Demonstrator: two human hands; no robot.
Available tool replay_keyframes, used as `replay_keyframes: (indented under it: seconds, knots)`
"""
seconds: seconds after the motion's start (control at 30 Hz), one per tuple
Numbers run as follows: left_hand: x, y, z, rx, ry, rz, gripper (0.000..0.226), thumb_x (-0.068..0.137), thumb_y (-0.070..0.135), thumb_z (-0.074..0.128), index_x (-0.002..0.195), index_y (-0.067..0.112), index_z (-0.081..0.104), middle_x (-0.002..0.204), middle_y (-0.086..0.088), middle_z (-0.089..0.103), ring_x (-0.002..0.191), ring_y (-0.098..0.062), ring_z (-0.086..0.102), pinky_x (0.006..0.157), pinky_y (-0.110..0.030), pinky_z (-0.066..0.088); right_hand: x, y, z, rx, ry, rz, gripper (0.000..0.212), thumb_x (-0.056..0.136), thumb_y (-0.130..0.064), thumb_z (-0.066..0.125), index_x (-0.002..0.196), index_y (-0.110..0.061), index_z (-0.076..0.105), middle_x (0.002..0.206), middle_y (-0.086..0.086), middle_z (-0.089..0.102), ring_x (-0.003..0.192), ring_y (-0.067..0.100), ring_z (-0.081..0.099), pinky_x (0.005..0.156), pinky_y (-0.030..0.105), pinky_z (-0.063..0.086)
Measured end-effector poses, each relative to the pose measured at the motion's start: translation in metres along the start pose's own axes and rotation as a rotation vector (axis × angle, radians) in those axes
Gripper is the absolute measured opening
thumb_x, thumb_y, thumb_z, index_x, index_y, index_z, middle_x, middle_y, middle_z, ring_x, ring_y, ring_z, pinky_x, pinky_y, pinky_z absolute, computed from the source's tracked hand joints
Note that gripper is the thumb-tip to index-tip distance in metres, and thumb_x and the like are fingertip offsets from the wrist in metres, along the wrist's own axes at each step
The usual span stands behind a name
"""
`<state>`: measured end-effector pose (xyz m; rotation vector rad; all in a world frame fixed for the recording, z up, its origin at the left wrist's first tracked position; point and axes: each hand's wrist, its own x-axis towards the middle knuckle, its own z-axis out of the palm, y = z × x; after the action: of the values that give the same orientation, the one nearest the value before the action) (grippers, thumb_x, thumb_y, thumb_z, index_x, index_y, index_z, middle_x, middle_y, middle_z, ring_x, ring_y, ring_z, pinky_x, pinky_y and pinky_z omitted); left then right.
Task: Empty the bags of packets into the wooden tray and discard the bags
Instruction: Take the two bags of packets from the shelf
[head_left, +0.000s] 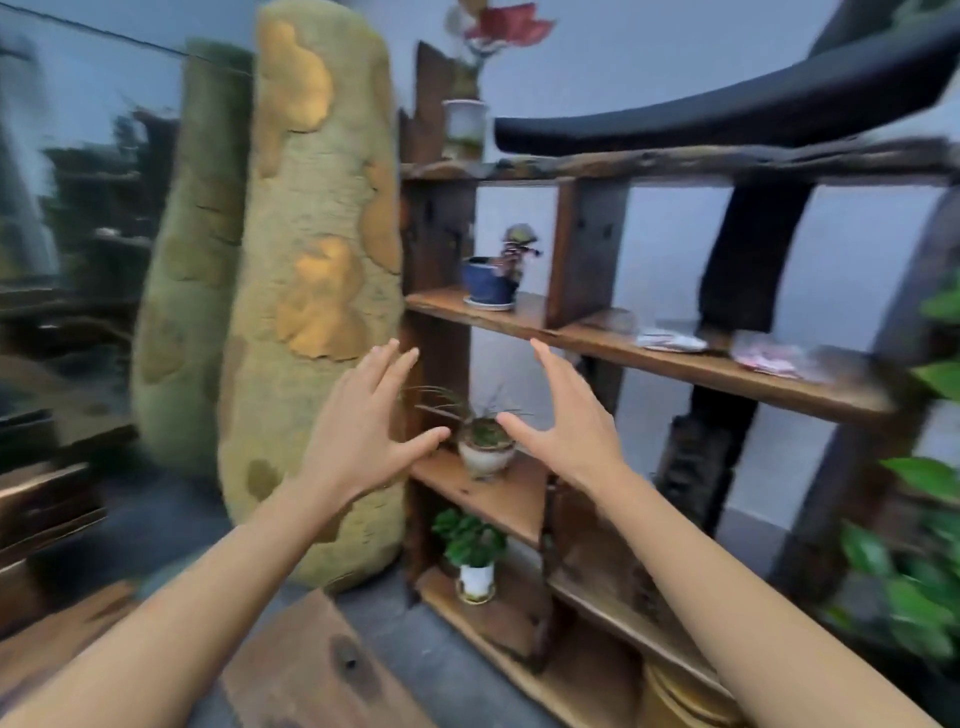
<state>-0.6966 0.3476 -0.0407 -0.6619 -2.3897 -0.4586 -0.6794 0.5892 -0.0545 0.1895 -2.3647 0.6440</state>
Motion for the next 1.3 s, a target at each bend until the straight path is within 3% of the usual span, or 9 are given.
replay_keyframes:
  seconds: [0.2,0.47,0.67,0.77,0.9,1.03,1.1,1.2,1.3]
  knots:
    - [0.087,0.077,0.091,-0.021,-0.116,0.171,0.092,0.075,0.068,0.055,0.148,0.020,0.028,0.158,-0.005,0.024,0.147,-0.021,0.018,0.117,-0.045,0.018,0.010,0.107,-0.055,-0.119,0.073,0.203,0.085,0.080,-0.063,0.057,0.149,-0.037,0.014,0.157,-0.014,0.029,0.142,0.013,0.033,0.101,0.041,0.044]
    - [0.218,0.168,0.203,-0.483,-0.381,0.133,0.084,0.081,0.057,0.058,0.145,0.009,0.032,0.154,-0.010,0.032,0.142,-0.022,0.028,0.117,-0.039,0.024,0.039,0.232,-0.116,-0.249,0.131,0.464,0.076,0.078,-0.062,0.058,0.143,-0.036,0.029,0.147,-0.011,0.045,0.132,0.015,0.046,0.097,0.040,0.044]
    - [0.315,0.205,0.264,-0.327,-0.436,0.047,0.091,0.076,0.075,0.043,0.132,0.004,0.050,0.141,-0.018,0.048,0.129,-0.035,0.041,0.106,-0.045,0.033,0.072,0.304,-0.153,-0.416,0.145,0.638,0.064,0.080,-0.062,0.055,0.135,-0.032,0.042,0.142,-0.004,0.050,0.125,0.021,0.053,0.096,0.043,0.050]
    - [0.348,0.203,0.289,-0.119,-0.533,-0.043,0.109,0.068,0.088,0.028,0.140,0.007,0.044,0.151,-0.015,0.035,0.141,-0.033,0.026,0.114,-0.049,0.020,0.088,0.334,-0.162,-0.456,0.153,0.775,0.063,0.083,-0.062,0.051,0.131,-0.023,0.049,0.136,0.005,0.056,0.119,0.026,0.056,0.094,0.040,0.049]
    - [0.374,0.192,0.318,0.027,-0.784,-0.103,0.122,0.056,0.097,0.017,0.145,0.015,0.036,0.159,-0.015,0.017,0.147,-0.033,0.008,0.116,-0.052,0.003,0.114,0.363,-0.165,-0.521,-0.086,1.090,0.095,0.075,-0.084,0.031,0.137,-0.014,0.048,0.142,0.013,0.052,0.129,0.034,0.049,0.112,0.050,0.033]
    - [0.388,0.196,0.341,0.026,-0.800,-0.004,0.113,0.063,0.093,0.023,0.145,0.017,0.036,0.159,-0.012,0.018,0.147,-0.031,0.004,0.116,-0.054,0.001,0.133,0.377,-0.167,-0.508,-0.276,1.198,0.111,0.062,-0.093,0.034,0.142,-0.016,0.043,0.148,0.012,0.046,0.133,0.035,0.045,0.113,0.052,0.031]
    - [0.393,0.200,0.346,-0.009,-0.783,0.023,0.105,0.067,0.089,0.030,0.145,0.018,0.035,0.158,-0.010,0.022,0.147,-0.030,0.006,0.115,-0.055,0.002,0.139,0.378,-0.165,-0.410,-0.270,1.163,0.098,0.066,-0.085,0.046,0.136,-0.016,0.049,0.141,0.011,0.053,0.120,0.031,0.055,0.105,0.044,0.042]
    - [0.395,0.205,0.353,-0.170,-0.757,0.079,0.088,0.073,0.077,0.043,0.143,0.024,0.035,0.153,-0.009,0.035,0.141,-0.033,0.025,0.115,-0.054,0.015,0.144,0.376,-0.158,-0.232,-0.165,1.048,0.049,0.079,-0.056,0.064,0.111,-0.020,0.057,0.126,0.008,0.063,0.091,0.017,0.060,0.083,0.029,0.048]
    - [0.383,0.210,0.350,-0.489,-0.686,0.098,0.081,0.074,0.059,0.060,0.142,0.026,0.029,0.143,-0.010,0.048,0.127,-0.035,0.048,0.106,-0.050,0.036,0.147,0.368,-0.148,-0.105,-0.070,0.975,0.048,0.078,-0.034,0.075,0.117,-0.015,0.053,0.119,0.007,0.064,0.099,0.019,0.062,0.091,0.035,0.052]
